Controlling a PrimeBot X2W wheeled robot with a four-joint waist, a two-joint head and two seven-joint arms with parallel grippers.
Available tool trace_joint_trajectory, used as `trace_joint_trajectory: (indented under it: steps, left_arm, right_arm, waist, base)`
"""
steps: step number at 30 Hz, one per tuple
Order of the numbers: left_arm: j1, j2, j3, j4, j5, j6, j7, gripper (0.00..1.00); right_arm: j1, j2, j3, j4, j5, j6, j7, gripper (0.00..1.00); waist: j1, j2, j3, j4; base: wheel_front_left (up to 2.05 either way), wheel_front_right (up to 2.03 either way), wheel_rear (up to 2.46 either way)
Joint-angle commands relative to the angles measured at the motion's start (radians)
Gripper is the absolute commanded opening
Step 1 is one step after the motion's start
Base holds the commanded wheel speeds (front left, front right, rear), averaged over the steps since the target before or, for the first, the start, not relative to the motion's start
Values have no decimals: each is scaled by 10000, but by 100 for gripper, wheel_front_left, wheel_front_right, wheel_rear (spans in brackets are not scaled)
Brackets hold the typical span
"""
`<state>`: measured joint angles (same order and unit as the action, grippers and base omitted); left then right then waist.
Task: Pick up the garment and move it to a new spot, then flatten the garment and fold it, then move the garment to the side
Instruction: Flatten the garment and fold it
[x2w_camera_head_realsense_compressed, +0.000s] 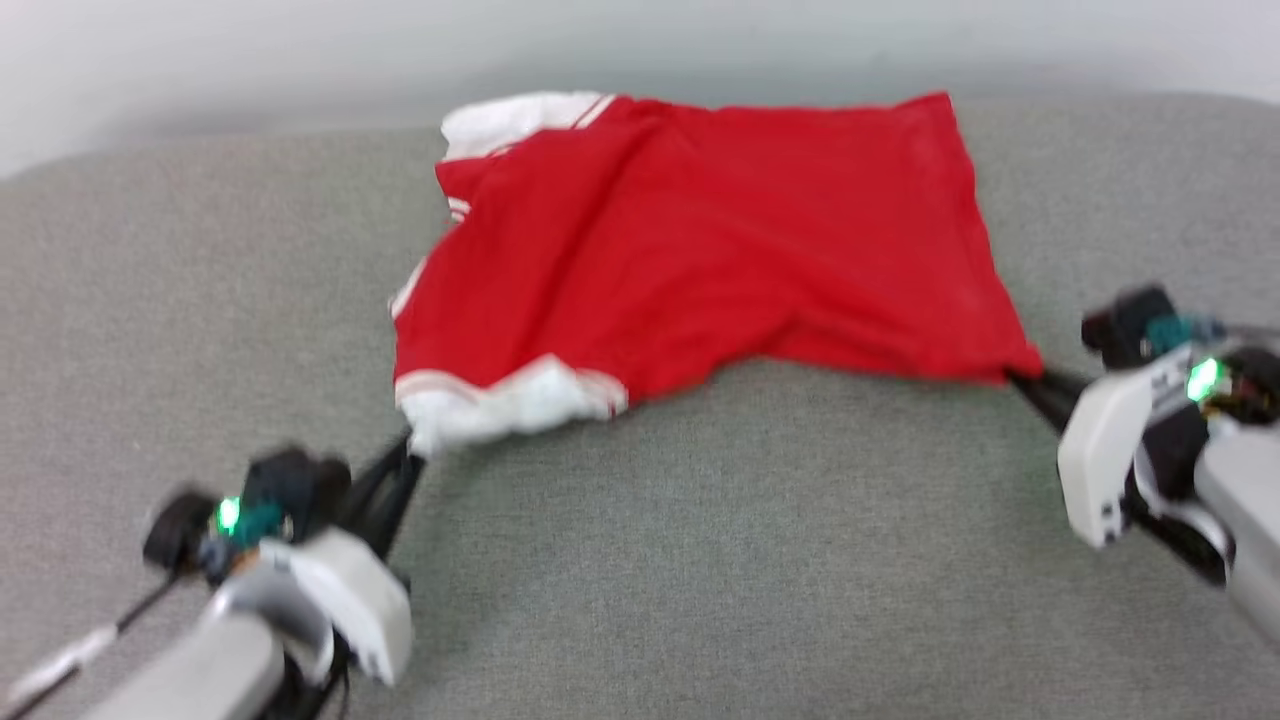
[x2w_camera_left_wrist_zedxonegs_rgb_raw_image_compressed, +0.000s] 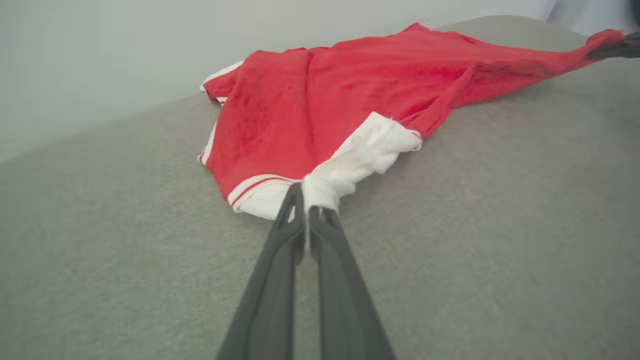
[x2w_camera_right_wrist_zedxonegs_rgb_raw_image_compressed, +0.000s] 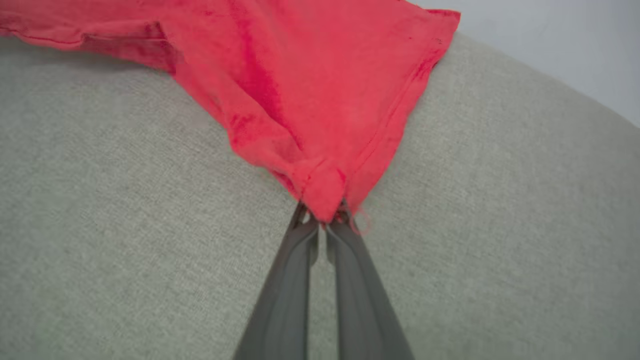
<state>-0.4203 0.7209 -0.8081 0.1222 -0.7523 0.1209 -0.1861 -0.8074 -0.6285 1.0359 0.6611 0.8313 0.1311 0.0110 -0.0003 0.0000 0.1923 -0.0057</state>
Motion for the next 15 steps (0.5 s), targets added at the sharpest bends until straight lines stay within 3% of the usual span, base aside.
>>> trace_joint_trajectory:
  steps: [1, 5, 15]
  left_arm:
    - [280, 39, 44, -195, -143, 161, -11, 0]
    - [1819, 344, 16, -1107, -641, 854, -82, 0]
    - [4607, 386, -479, -2075, -1561, 1745, -205, 0]
  right_arm:
    - [215, -72, -16, -84, 71, -7, -58, 0]
    - [1301, -415, -190, -435, 400, -7, -202, 0]
    - [3915, -1317, -771, -1446, 768, -7, 68, 0]
  waist:
    - [3, 0, -238, -37]
    - [3, 0, -608, -41]
    - [3, 0, -1582, -121]
  base:
    - [0, 0, 0]
    - [0, 0, 0]
    - [0, 0, 0]
